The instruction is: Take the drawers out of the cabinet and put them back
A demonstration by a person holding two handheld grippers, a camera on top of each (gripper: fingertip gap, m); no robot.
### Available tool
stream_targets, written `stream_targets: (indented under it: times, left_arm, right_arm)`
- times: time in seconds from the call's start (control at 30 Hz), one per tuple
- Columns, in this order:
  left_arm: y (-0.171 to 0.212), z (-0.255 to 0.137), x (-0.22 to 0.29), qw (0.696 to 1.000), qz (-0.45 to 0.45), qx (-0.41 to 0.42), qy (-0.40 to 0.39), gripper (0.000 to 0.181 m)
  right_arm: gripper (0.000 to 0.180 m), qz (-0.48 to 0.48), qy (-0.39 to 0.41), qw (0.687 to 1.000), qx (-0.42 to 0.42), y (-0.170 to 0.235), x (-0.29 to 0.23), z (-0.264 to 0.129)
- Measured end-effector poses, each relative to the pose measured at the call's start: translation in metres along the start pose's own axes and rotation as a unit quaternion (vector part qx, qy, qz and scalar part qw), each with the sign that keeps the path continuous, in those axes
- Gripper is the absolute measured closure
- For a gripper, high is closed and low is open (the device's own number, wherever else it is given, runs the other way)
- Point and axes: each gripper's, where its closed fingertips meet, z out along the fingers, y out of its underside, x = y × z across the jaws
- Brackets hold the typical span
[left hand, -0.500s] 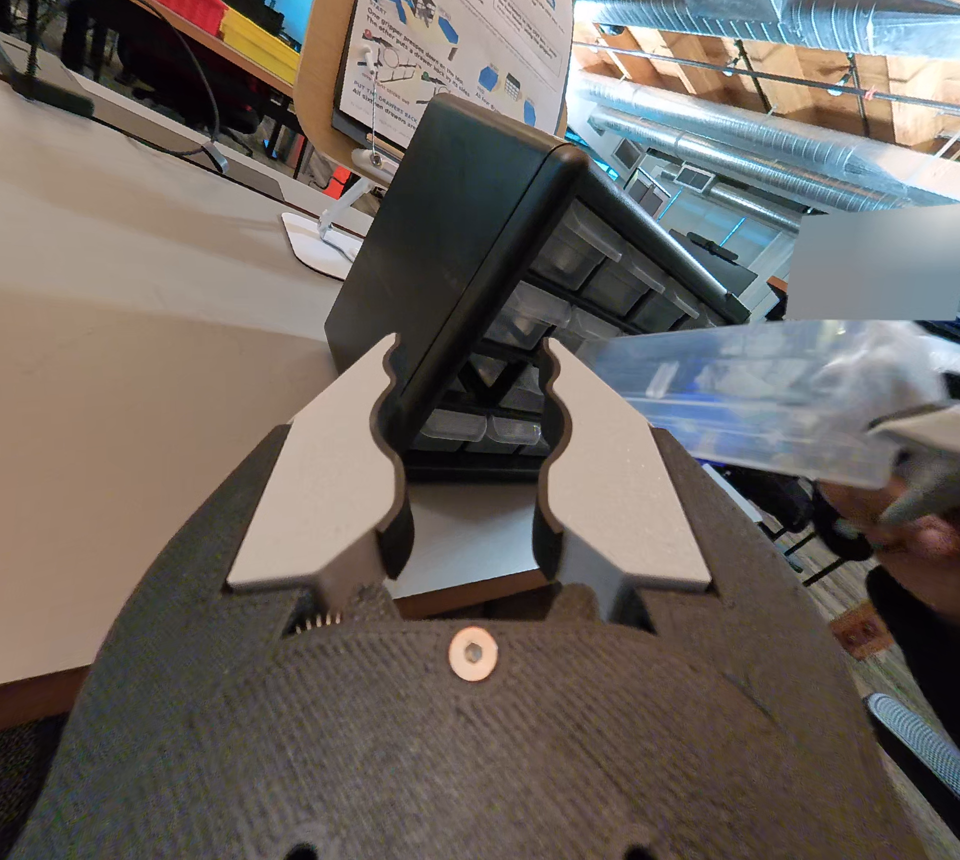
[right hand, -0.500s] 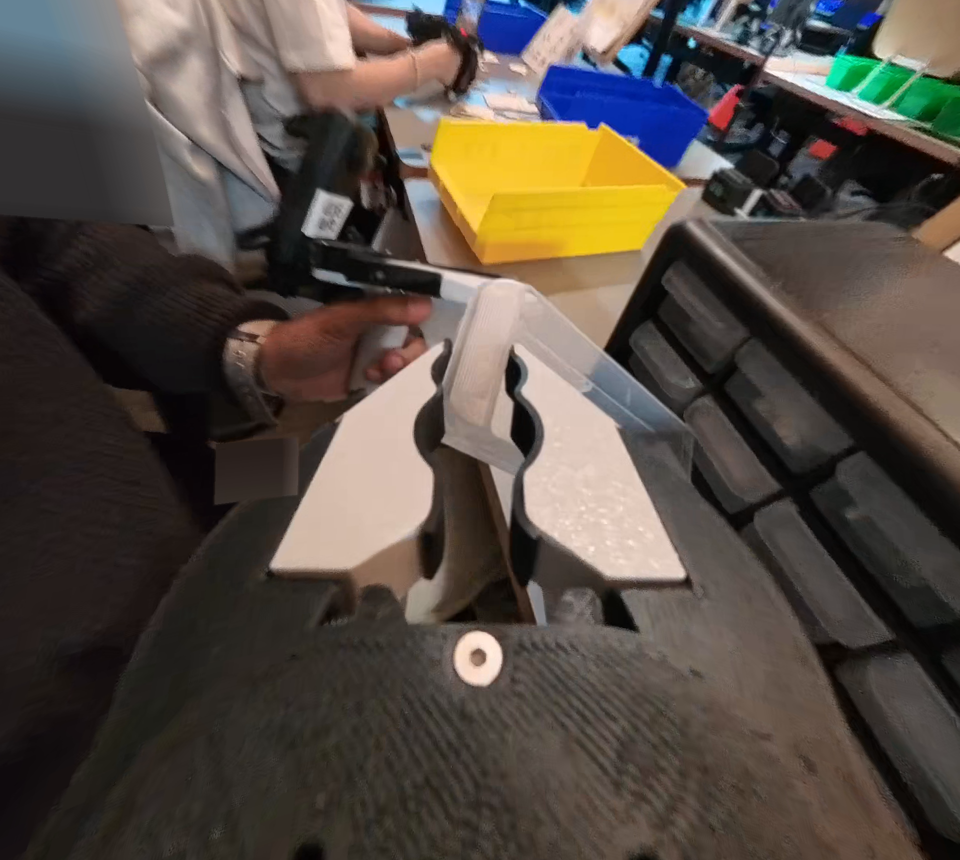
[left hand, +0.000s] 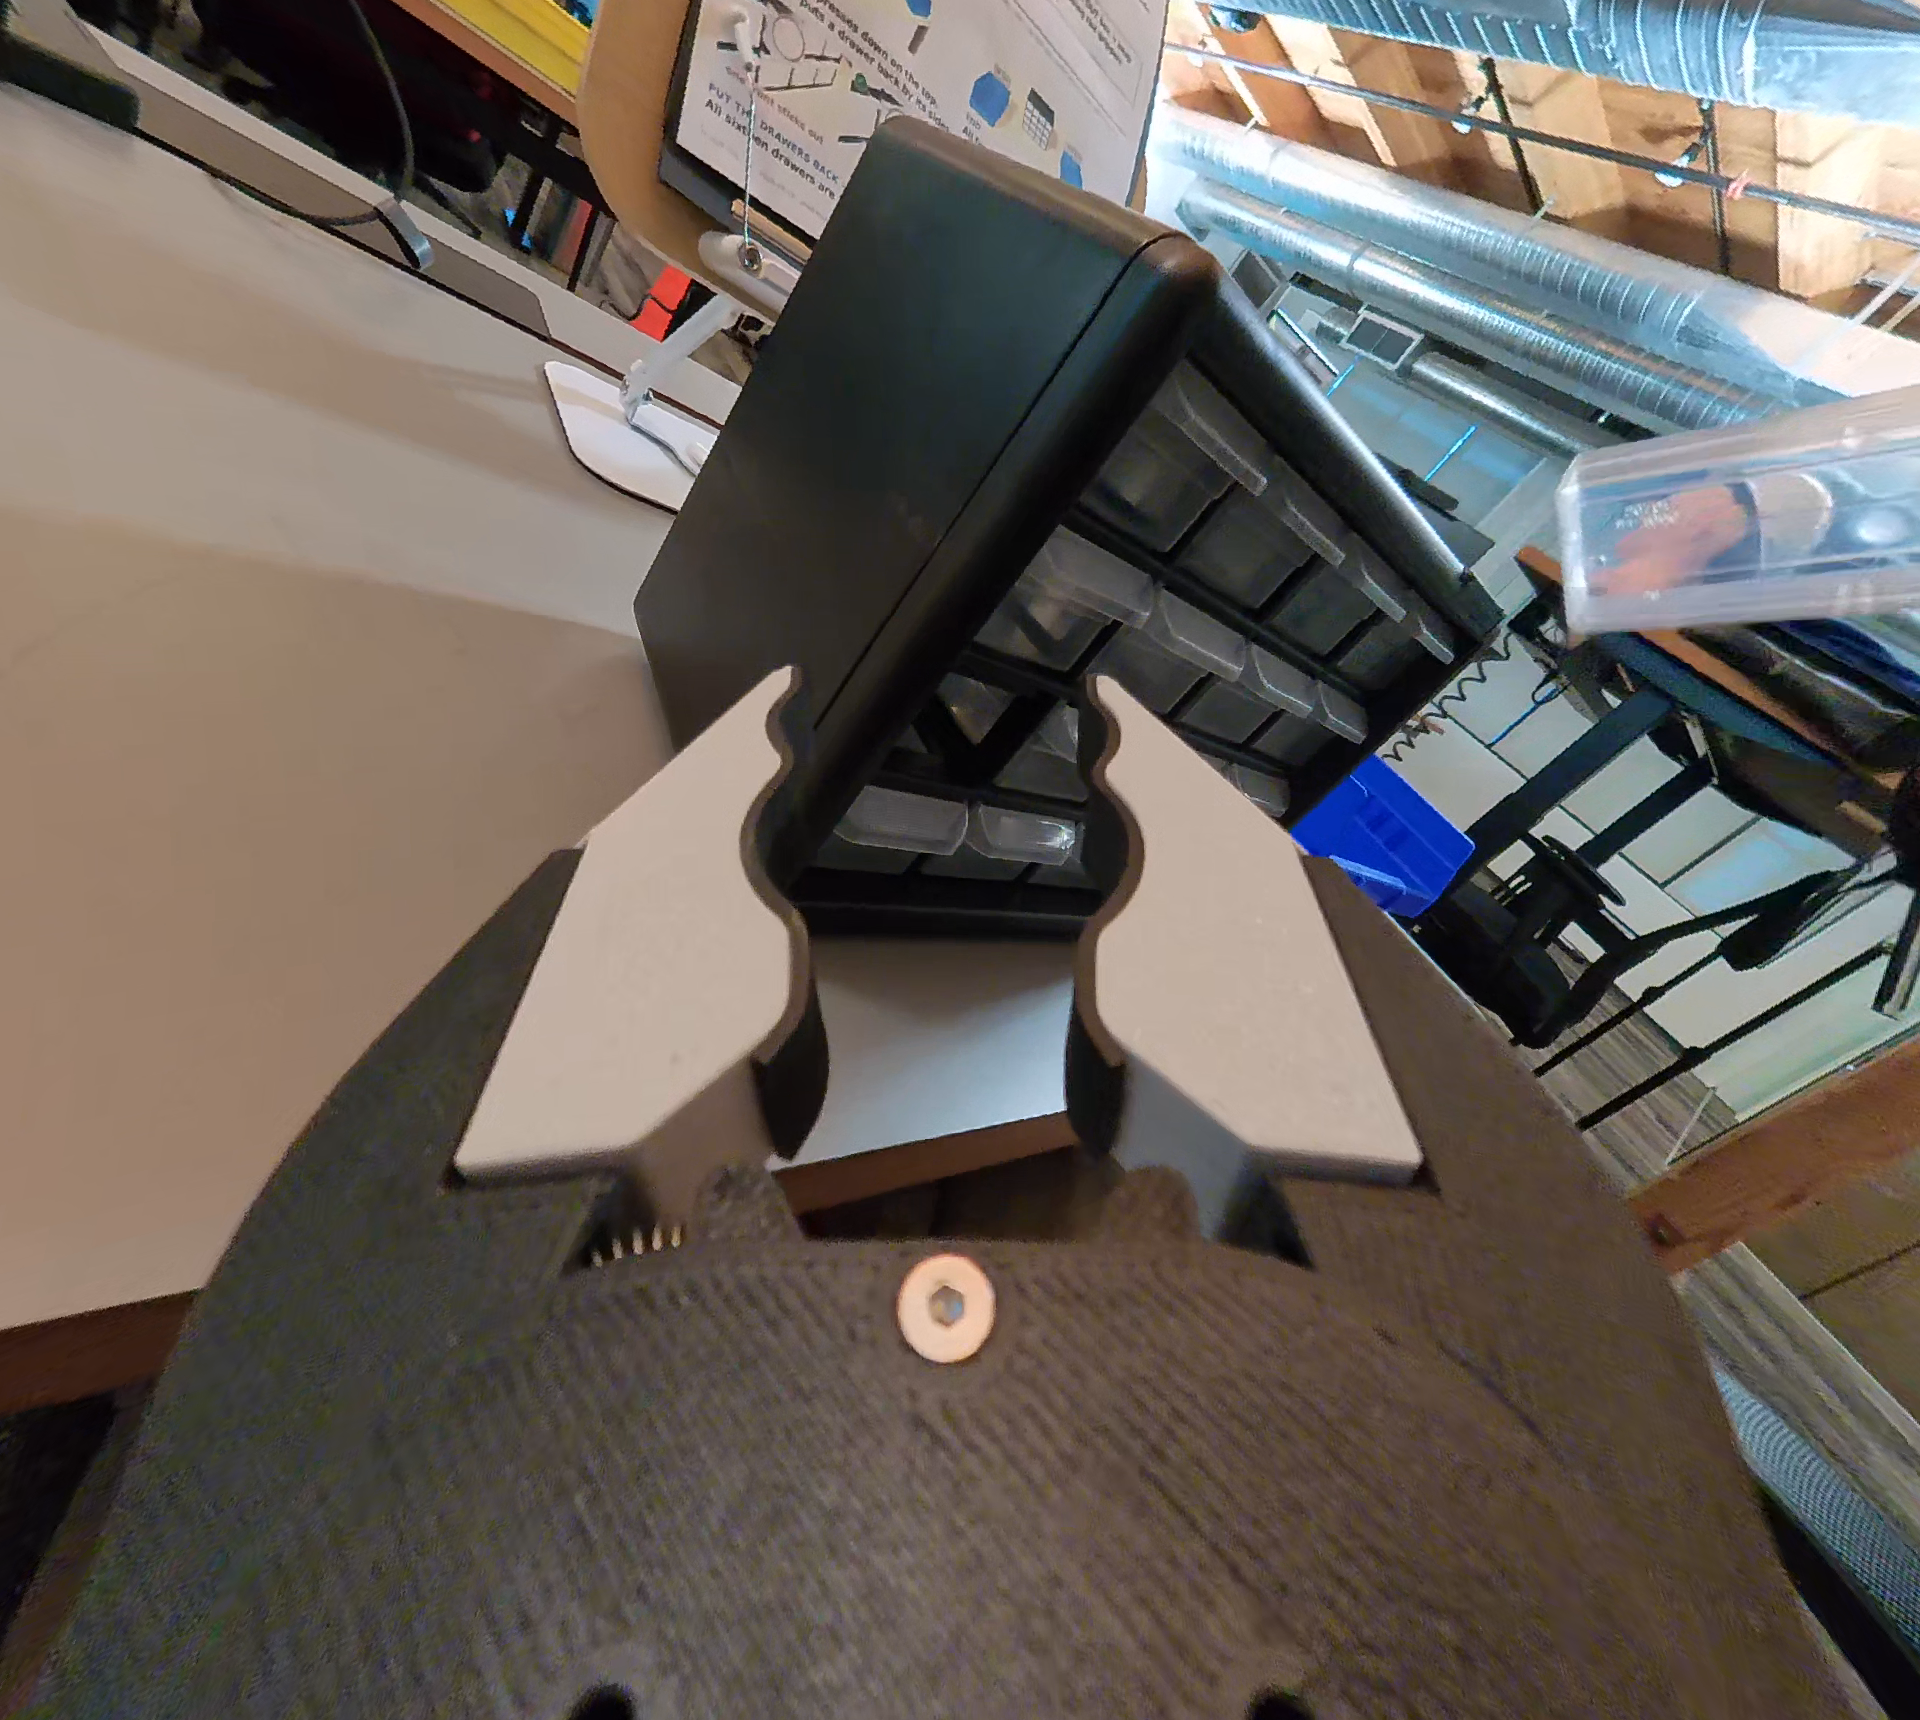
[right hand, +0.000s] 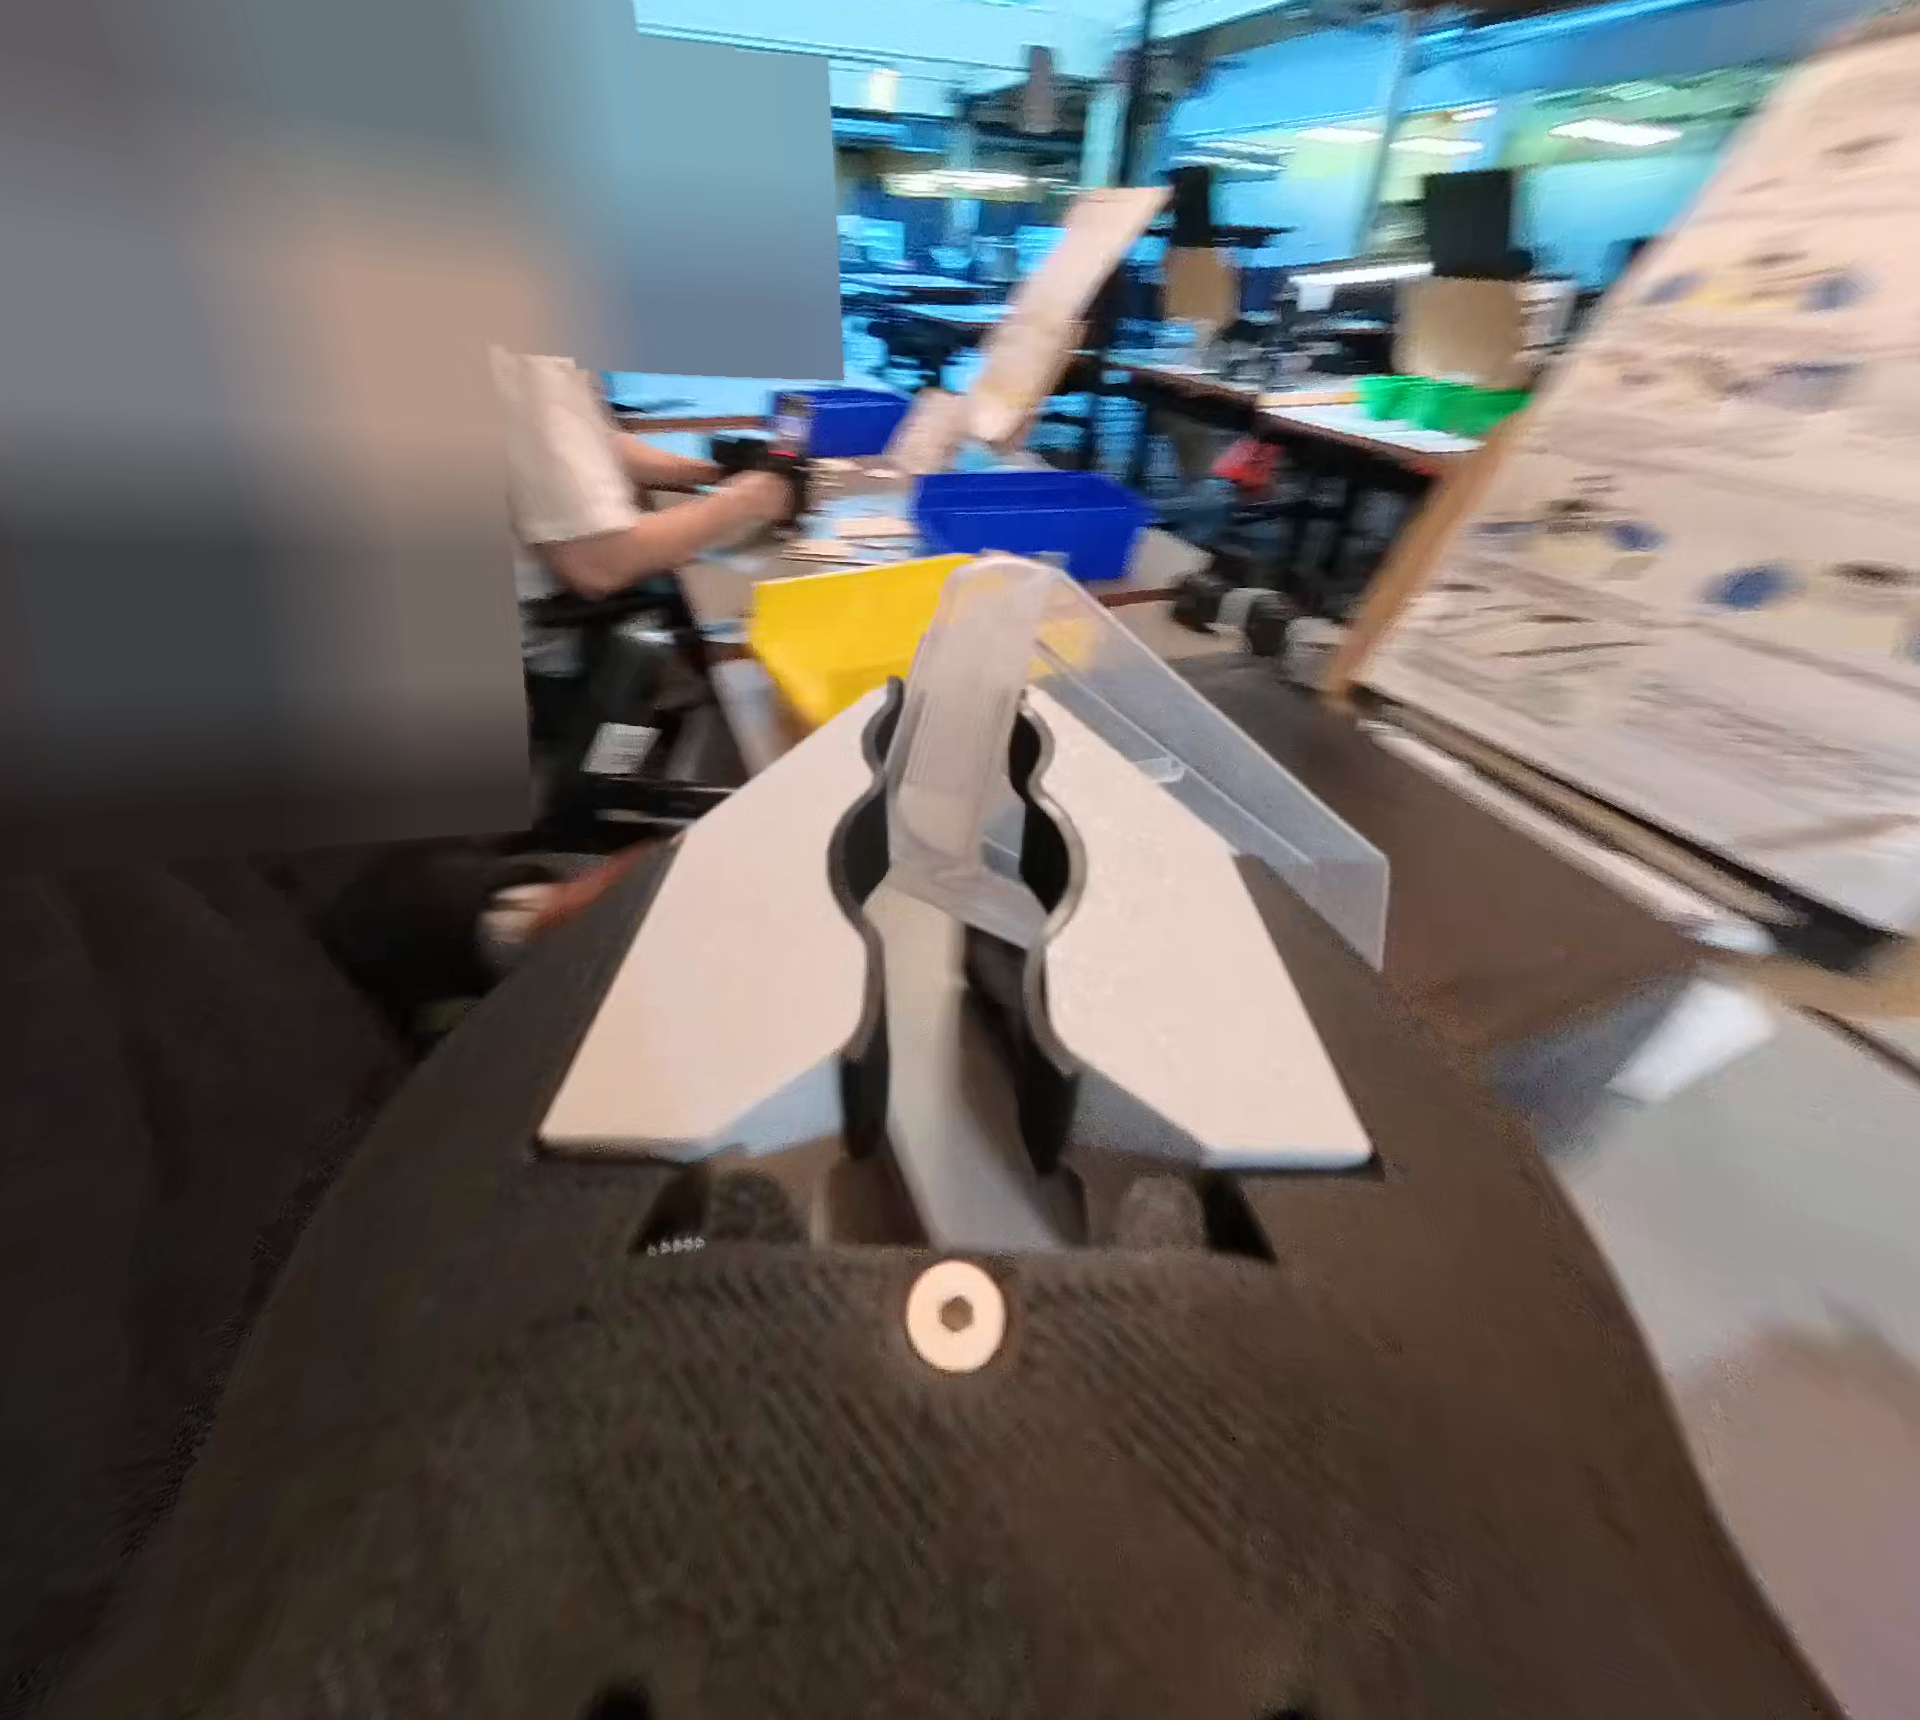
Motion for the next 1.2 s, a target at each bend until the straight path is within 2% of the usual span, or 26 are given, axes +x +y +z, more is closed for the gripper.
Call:
stream_targets:
  times: [0.03, 0.1, 0.2, 0.27, 0.33, 0.47, 0.67, 0.83, 0.9, 0.97, 1.0, 1.07, 1.2]
  left_arm:
    - [0.001, 0.0, 0.0, 1.0, -0.002, -0.002, 0.0, 0.132]
    - [0.003, 0.001, -0.002, 1.0, -0.004, -0.005, -0.002, 0.132]
    - [0.005, 0.002, -0.003, 1.0, -0.008, -0.009, -0.004, 0.132]
    - [0.007, 0.004, -0.002, 1.0, -0.004, -0.011, -0.004, 0.132]
    - [0.008, 0.005, 0.0, 1.0, 0.005, -0.013, -0.003, 0.132]
    - [0.007, 0.006, 0.003, 0.999, 0.036, -0.01, -0.009, 0.133]
    - [0.016, 0.009, 0.011, 0.998, 0.059, -0.028, 0.005, 0.139]
    - [0.023, 0.012, 0.013, 0.997, 0.059, -0.043, 0.012, 0.136]
    - [0.022, 0.011, 0.013, 0.998, 0.056, -0.04, 0.01, 0.133]
    - [0.02, 0.01, 0.014, 0.998, 0.057, -0.039, 0.012, 0.133]
    - [0.02, 0.01, 0.015, 0.997, 0.058, -0.039, 0.013, 0.132]
    - [0.02, 0.008, 0.017, 0.997, 0.063, -0.039, 0.016, 0.132]
    - [0.023, 0.008, 0.024, 0.996, 0.077, -0.043, 0.028, 0.132]
  right_arm:
    - [0.161, -0.023, 0.044, 0.999, -0.005, -0.003, 0.019, -0.012]
    - [0.161, -0.093, 0.161, 0.982, -0.041, 0.002, 0.073, -0.039]
    - [0.161, -0.172, 0.319, 0.918, -0.162, 0.041, 0.179, -0.084]
    - [0.161, -0.174, 0.361, 0.886, -0.233, 0.081, 0.246, -0.107]
    - [0.161, -0.142, 0.381, 0.873, -0.27, 0.125, 0.304, -0.122]
    - [0.161, -0.083, 0.412, 0.843, -0.335, 0.204, 0.383, -0.144]
    - [0.16, 0.007, 0.415, 0.83, -0.374, 0.273, 0.436, -0.145]
    - [0.159, -0.017, 0.402, 0.812, -0.423, 0.295, 0.457, -0.145]
    - [0.153, -0.001, 0.39, 0.807, -0.444, 0.307, 0.456, -0.142]
    - [0.138, 0.026, 0.41, 0.79, -0.456, 0.313, 0.458, -0.149]
    - [0.129, 0.044, 0.416, 0.789, -0.449, 0.312, 0.457, -0.151]
    - [0.123, 0.094, 0.421, 0.811, -0.396, 0.298, 0.452, -0.149]
    - [0.112, 0.17, 0.422, 0.86, -0.232, 0.232, 0.435, -0.147]
